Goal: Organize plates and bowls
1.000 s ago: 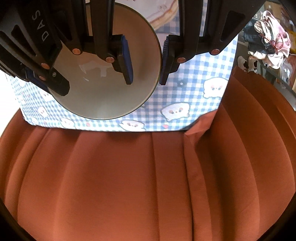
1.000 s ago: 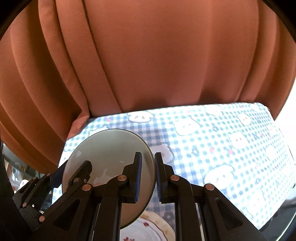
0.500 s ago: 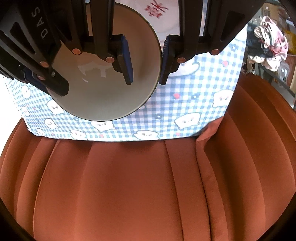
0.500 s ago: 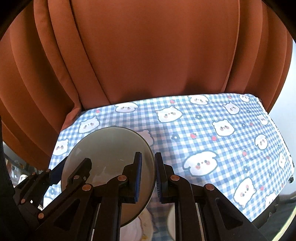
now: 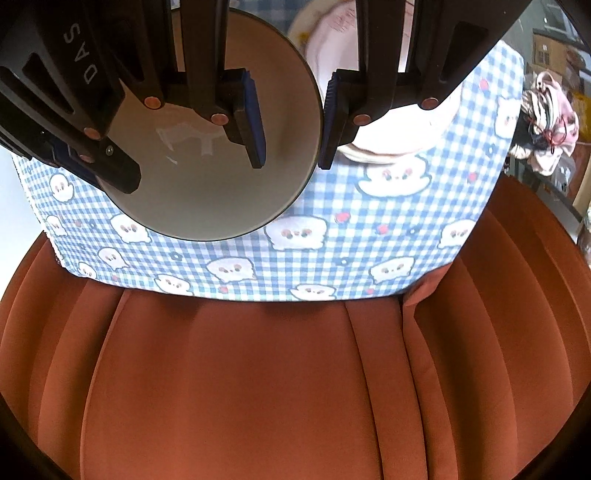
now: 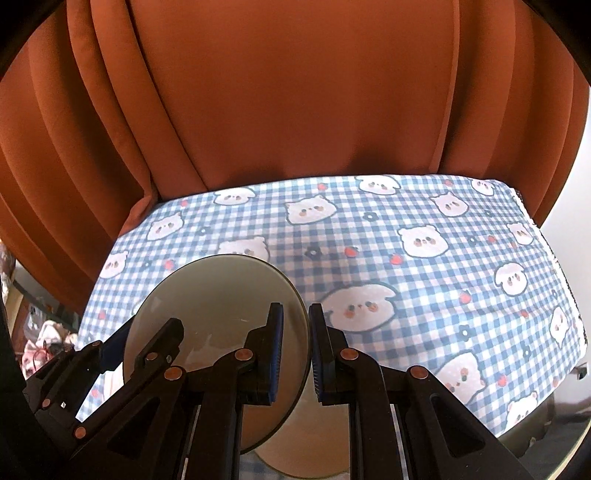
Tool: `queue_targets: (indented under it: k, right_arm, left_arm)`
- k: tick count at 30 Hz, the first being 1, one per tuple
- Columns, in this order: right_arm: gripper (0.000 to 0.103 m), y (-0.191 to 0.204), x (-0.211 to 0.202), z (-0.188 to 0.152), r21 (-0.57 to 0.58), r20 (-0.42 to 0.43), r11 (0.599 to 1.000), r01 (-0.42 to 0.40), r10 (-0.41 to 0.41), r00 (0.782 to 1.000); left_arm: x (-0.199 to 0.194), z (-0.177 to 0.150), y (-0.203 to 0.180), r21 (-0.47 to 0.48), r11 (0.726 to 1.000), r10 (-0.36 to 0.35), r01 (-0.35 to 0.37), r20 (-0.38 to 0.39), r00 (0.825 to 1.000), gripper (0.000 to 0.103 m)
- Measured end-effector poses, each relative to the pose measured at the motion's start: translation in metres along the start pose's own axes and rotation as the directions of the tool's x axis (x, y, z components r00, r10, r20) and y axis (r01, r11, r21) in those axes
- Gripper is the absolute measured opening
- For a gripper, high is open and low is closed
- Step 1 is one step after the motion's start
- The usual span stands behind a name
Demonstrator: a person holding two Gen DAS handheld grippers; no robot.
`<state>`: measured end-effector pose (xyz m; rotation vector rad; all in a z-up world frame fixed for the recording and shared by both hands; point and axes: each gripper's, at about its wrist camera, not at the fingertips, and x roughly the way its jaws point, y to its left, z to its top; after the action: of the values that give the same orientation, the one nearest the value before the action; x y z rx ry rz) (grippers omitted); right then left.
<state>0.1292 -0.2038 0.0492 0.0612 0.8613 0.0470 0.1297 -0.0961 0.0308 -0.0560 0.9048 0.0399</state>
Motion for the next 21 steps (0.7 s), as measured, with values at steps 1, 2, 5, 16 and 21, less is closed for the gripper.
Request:
queue_targets:
  k: [1,2,5,16,21]
  right_arm:
    - [0.017,-0.004,0.000,-0.003,-0.005,-0.004,1.000,-0.003,0.003,1.000]
    - [0.017,-0.007,0.000,-0.005,-0.007,-0.007,1.000,-0.006,0.006,1.000]
    - [0.017,-0.016,-0.001,-0.014,-0.020,-0.020,1.000,-0.018,0.018,1.000]
    - [0.017,-0.046,0.008,-0.041,-0.029,-0.085,0.999,-0.037,0.034,0.996]
    - [0.017,-0.050,0.016,-0.052,-0.032,-0.110,0.999,-0.025,0.021,0.994]
  left_arm:
    - [-0.001,-0.004,-0.003,-0.005,1.000,0.004,-0.004,-0.003,1.000,0.027]
    - [-0.001,-0.008,-0.006,-0.009,1.000,0.008,-0.008,-0.006,1.000,0.027]
    - [-0.001,-0.018,-0.013,-0.025,1.000,0.014,-0.014,-0.017,1.000,0.027]
    - [0.007,-0.048,-0.039,-0.029,0.999,0.030,-0.032,-0.073,0.997,0.027]
    - [0.016,-0.056,-0.046,-0.020,0.999,0.039,-0.041,-0.092,0.995,0.027]
